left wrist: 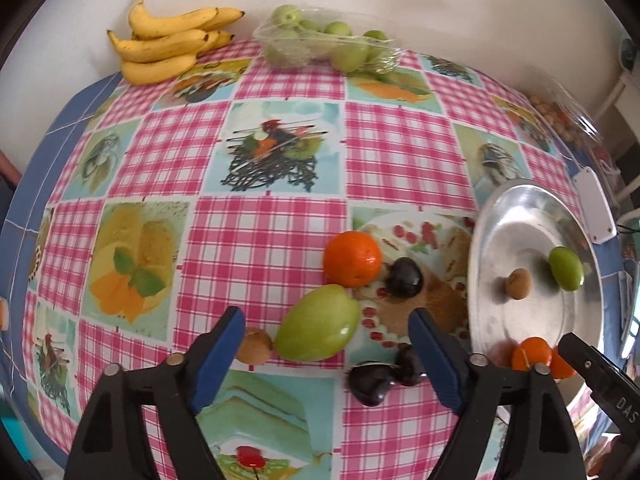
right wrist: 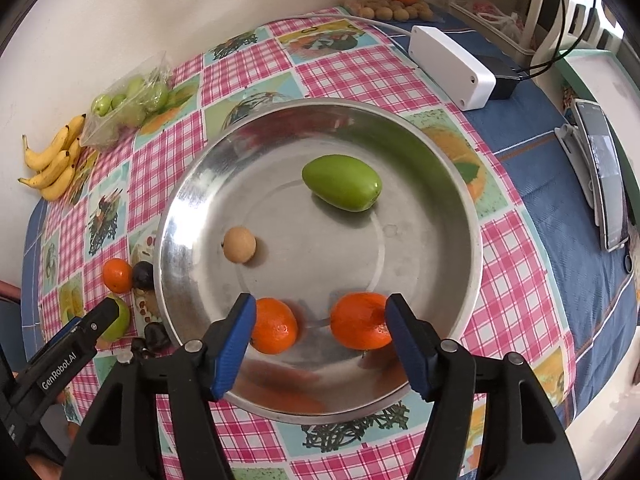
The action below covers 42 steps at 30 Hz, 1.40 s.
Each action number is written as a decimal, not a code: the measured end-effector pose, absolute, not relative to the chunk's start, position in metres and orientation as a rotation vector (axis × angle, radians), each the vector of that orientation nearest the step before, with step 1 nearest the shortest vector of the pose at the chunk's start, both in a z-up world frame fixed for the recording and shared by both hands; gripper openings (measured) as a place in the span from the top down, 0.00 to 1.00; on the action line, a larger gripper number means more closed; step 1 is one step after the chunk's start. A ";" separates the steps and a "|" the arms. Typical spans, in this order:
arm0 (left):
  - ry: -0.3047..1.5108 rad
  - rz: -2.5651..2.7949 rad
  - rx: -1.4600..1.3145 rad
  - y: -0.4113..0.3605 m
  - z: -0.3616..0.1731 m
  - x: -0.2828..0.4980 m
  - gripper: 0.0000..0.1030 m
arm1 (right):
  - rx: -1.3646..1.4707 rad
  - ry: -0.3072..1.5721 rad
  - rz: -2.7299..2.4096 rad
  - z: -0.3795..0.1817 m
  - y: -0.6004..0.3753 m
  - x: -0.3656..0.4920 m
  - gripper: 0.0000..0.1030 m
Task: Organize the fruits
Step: 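Open the right tool to release the orange into the steel bowl, then move both open tools from the bowl back to the loose fruit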
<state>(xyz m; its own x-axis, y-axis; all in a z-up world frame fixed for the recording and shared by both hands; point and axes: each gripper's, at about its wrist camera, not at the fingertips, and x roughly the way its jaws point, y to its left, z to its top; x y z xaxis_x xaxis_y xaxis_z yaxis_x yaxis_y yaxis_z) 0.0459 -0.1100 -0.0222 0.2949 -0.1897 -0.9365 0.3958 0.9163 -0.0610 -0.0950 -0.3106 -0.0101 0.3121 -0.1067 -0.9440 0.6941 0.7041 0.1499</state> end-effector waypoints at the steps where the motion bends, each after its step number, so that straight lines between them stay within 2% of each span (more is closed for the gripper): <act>1: 1.212 -0.386 0.197 -0.109 -0.023 0.047 0.09 | 0.608 1.142 -0.572 -0.011 -0.311 -0.094 0.20; 2: 1.212 -0.378 0.197 -0.108 -0.024 0.048 0.08 | 0.605 1.141 -0.572 -0.012 -0.310 -0.094 0.14; 7: 1.212 -0.349 0.204 -0.104 -0.028 0.051 0.01 | 0.599 1.144 -0.559 -0.017 -0.309 -0.091 0.14; 13: 1.216 -0.322 0.197 -0.100 -0.031 0.054 0.00 | 0.583 1.146 -0.569 -0.018 -0.308 -0.090 0.12; 14: 1.213 -0.318 0.194 -0.099 -0.031 0.055 0.00 | 0.587 1.142 -0.568 -0.018 -0.309 -0.090 0.10; 15: 1.212 -0.315 0.194 -0.098 -0.031 0.055 0.00 | 0.590 1.142 -0.568 -0.018 -0.309 -0.091 0.01; 16: 1.209 -0.314 0.193 -0.098 -0.031 0.056 0.00 | 0.592 1.143 -0.570 -0.018 -0.309 -0.091 0.00; 29: 1.189 -0.315 0.144 -0.088 -0.022 0.060 0.00 | 0.599 1.084 -0.550 -0.013 -0.305 -0.091 0.00; 42: 1.144 -0.282 0.059 -0.046 -0.006 0.078 0.00 | 0.628 1.000 -0.482 -0.001 -0.291 -0.083 0.00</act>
